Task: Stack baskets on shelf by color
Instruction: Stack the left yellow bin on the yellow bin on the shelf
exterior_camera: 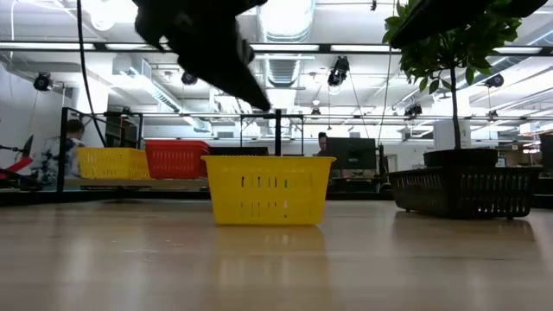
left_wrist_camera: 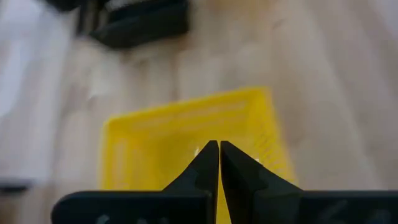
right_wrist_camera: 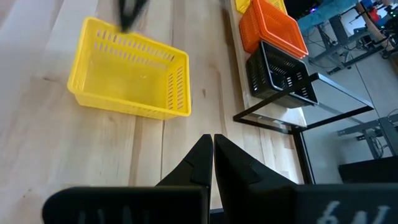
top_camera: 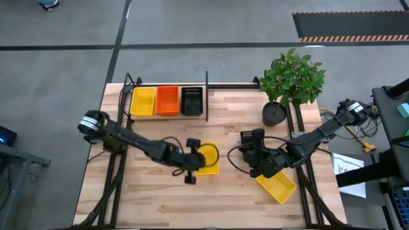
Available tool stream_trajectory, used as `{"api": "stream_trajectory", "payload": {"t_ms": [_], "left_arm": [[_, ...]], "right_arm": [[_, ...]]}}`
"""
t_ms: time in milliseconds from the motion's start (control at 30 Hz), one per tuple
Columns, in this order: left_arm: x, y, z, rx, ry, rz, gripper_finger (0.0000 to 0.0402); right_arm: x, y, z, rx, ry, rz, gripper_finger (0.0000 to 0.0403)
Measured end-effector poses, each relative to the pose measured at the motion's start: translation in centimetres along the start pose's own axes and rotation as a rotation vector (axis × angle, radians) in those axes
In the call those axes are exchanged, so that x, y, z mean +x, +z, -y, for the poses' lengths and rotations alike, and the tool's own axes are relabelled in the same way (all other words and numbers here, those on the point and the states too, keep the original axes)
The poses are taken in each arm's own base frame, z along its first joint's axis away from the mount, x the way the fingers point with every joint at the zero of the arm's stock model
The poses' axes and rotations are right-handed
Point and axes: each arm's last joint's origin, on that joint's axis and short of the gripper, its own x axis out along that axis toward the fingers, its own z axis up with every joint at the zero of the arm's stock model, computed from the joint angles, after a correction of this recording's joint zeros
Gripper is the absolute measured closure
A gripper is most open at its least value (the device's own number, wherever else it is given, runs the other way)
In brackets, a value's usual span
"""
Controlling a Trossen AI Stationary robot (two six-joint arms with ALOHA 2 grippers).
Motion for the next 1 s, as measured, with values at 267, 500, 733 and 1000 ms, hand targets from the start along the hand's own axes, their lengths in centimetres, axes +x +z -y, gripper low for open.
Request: {"api": "stream_trajectory", "payload": {"t_ms": [267, 500, 733, 1000], "left_arm": [[2.1, 0.7, 2.1, -0.069, -0.138, 0.01, 0.0401], [3.8, 0.3, 2.7, -0.151, -0.275, -0.051, 0.0332], [4.2, 0.0, 2.7, -0.159, -0.26, -0.061, 0.0228], [3.3, 0.7, 2.3, -0.109, -0.199, -0.014, 0.0196]], "right_arm": [[0.0, -0.1, 0.0, 0.004, 0.002, -0.001, 0.0394], [0.1, -0.2, -0.1, 0.004, 0.003, -0.005, 0.0394], [0.2, -0.4, -0.2, 0.02, 0.003, -0.011, 0.0394], [0.2, -0.5, -0.2, 0.032, 0.003, -0.013, 0.0394]]}}
